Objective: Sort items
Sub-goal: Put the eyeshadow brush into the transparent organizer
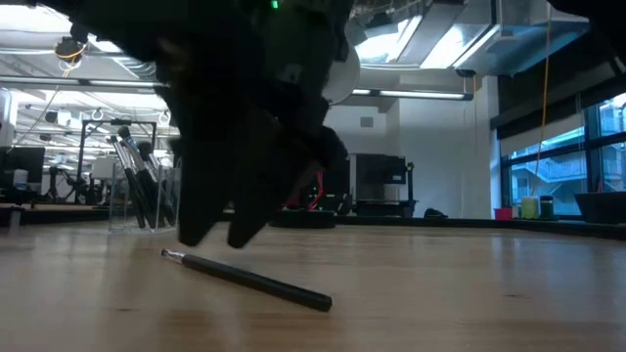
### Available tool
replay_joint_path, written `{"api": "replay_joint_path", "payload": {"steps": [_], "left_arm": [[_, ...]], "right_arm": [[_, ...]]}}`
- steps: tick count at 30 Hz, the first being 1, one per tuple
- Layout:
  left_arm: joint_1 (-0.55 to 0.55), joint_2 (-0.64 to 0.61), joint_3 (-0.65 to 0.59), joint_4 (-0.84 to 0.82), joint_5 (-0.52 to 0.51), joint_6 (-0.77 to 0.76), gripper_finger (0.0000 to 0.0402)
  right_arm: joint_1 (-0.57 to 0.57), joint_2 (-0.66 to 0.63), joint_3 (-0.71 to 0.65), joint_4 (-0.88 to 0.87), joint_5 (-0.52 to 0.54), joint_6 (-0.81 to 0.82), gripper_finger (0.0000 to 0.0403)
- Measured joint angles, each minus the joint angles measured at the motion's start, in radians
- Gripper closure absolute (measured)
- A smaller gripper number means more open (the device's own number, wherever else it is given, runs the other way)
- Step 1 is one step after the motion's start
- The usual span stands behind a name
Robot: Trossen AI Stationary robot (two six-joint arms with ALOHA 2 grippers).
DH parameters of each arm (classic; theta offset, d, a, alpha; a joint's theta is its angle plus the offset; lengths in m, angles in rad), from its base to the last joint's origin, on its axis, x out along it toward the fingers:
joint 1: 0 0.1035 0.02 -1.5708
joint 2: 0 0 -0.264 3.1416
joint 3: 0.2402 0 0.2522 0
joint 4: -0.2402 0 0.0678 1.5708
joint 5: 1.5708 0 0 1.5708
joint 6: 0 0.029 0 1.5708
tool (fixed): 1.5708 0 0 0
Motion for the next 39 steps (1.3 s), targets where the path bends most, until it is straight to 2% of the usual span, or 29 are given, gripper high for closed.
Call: {"api": "replay_joint_path", "payload": {"steps": [5,13,19,26,32,39], "left_arm": [[0.0,0.0,0.0,0.0,0.001,0.0,0.0222],[0.0,0.0,0.0,0.0,0.001,-0.001,0.0222],[0.0,0.0,0.0,0.0,0.002,-0.007,0.0222],[0.0,0.0,0.0,-0.009,0.018,-0.004,0.0222],[0.0,0.018,0.0,-0.008,0.201,-0.008,0.0222],[0.0,0.144,0.0,0.065,0.446,0.062,0.0222]], "right_arm": [[-0.002,-0.003,-0.051,0.051,-0.013,0.011,0.0206],[-0.01,-0.008,-0.094,0.077,-0.052,0.015,0.0264],[-0.027,-0.005,-0.083,0.061,-0.059,-0.013,0.0289],[-0.044,-0.031,-0.088,0.014,0.027,-0.097,0.0293],[-0.034,-0.126,-0.086,-0.031,0.177,-0.213,0.0293],[-0.012,-0.186,-0.087,-0.089,0.11,-0.3,0.0293]]}}
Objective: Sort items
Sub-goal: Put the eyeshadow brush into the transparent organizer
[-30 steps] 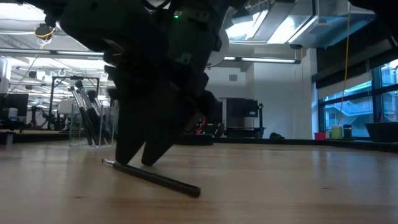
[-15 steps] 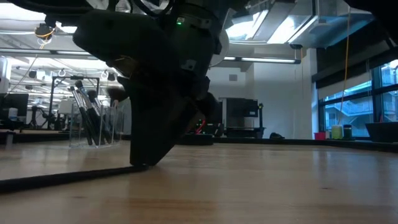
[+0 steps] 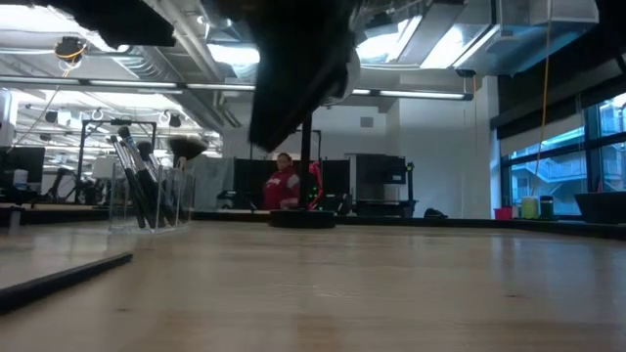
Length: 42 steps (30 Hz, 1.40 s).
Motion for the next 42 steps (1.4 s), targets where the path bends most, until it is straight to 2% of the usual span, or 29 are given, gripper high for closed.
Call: {"api": "replay_joint_path", "payload": {"steps": [2,7,11,14,18,21,24,27,32,36,42], "left_arm": [[0.0,0.063,0.0,0.065,0.089,0.051,0.0222],[0.0,0.27,0.0,0.23,0.304,0.158,0.0222],[0.0,0.425,0.042,0.195,0.4,0.17,0.0222],[0.0,0.517,0.102,0.144,0.451,0.145,0.0222],[-0.005,0.62,0.16,0.161,0.561,0.158,0.0222],[-0.027,0.698,0.164,0.22,0.628,0.221,0.0222],[-0.049,0.776,0.169,0.25,0.683,0.31,0.0222],[-0.053,0.851,0.211,0.253,0.719,0.343,0.0222],[-0.036,0.959,0.328,0.237,0.815,0.401,0.0222],[-0.025,1.053,0.422,0.18,0.901,0.443,0.0222],[-0.011,1.193,0.559,0.021,0.918,0.55,0.0222]], "right_arm": [[0.0,-0.008,0.001,-0.045,0.015,-0.001,0.0293],[0.002,-0.006,-0.006,-0.153,0.143,0.04,0.0293],[0.004,-0.054,-0.1,-0.119,0.154,0.054,0.0302],[0.005,-0.158,-0.249,-0.054,0.167,0.099,0.0325],[0.005,-0.362,-0.518,0.164,0.134,0.126,0.0368],[0.012,-0.51,-0.719,0.412,0.015,0.065,0.0395],[0.016,-0.638,-0.883,0.616,-0.076,0.037,0.0393],[0.015,-0.75,-1.011,0.702,-0.048,0.045,0.0383],[0.004,-0.904,-1.153,0.657,0.085,0.126,0.0386],[0.003,-0.977,-1.23,0.607,0.099,0.249,0.0393],[0.003,-1.013,-1.262,0.609,0.109,0.296,0.0394]]}}
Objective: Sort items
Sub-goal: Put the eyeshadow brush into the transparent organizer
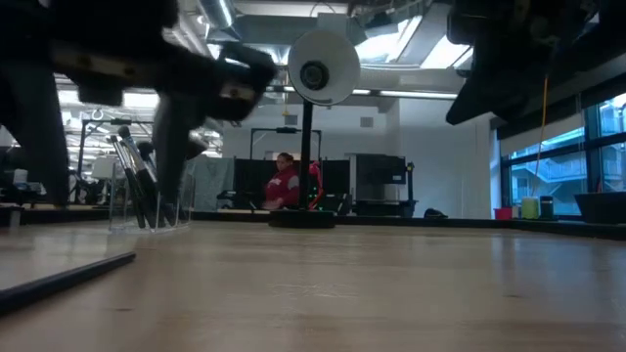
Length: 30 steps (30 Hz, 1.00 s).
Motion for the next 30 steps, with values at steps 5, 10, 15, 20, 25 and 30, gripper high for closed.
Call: {"api": "replay_joint_path", "payload": {"steps": [5,10,15,20,25,30], "left_arm": [[0.001,0.08,0.098,-0.108,0.027,0.036,0.0234],[-0.009,0.102,0.131,-0.178,0.088,0.037,0.0267],[-0.015,0.102,0.131,-0.173,0.075,0.036,0.0294],[-0.028,0.107,0.128,-0.179,0.069,0.069,0.0311],[-0.05,0.107,0.115,-0.177,0.002,0.11,0.0319],[-0.052,0.107,0.112,-0.172,-0.054,0.132,0.0319]], "right_arm": [[0.0,0.0,0.0,0.005,-0.001,-0.003,0.039],[0.0,0.0,0.0,0.005,-0.009,-0.002,0.0389],[0.0,0.0,0.0,0.004,-0.011,0.001,0.0389],[0.0,0.0,0.0,0.005,-0.026,0.004,0.0389],[0.0,0.0,0.0,0.005,-0.027,0.008,0.0389],[0.001,0.0,0.0,0.006,-0.027,0.022,0.0389]]}}
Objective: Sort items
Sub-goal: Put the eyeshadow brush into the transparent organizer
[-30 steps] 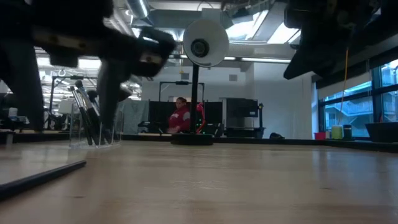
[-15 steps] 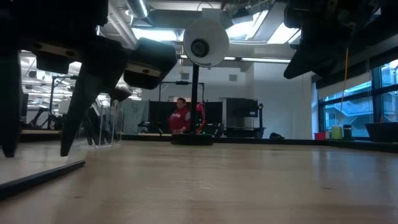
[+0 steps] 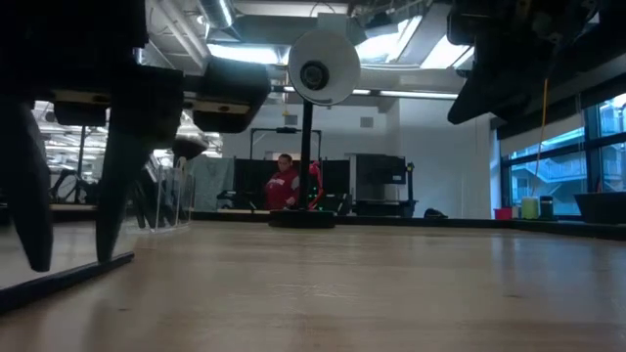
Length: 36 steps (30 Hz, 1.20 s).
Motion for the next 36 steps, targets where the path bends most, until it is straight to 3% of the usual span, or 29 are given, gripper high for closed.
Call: {"api": "replay_joint_path", "payload": {"steps": [10,24,31,36], "left_arm": [[0.0,0.034,0.004,-0.014,0.055,0.0,0.0342],[-0.002,0.026,0.0,-0.017,0.006,-0.048,0.0381],[0.002,-0.016,-0.005,-0.029,-0.213,-0.129,0.038],[0.019,-0.086,-0.004,-0.055,-0.28,-0.271,0.038]], "right_arm": [[0.0,0.0,0.0,0.003,-0.002,0.012,0.0389],[0.02,0.0,0.0,0.06,0.001,0.02,0.0389],[0.019,0.0,0.001,0.099,0.01,0.061,0.0389],[0.019,0.0,0.001,0.098,0.048,0.06,0.0389]]}}
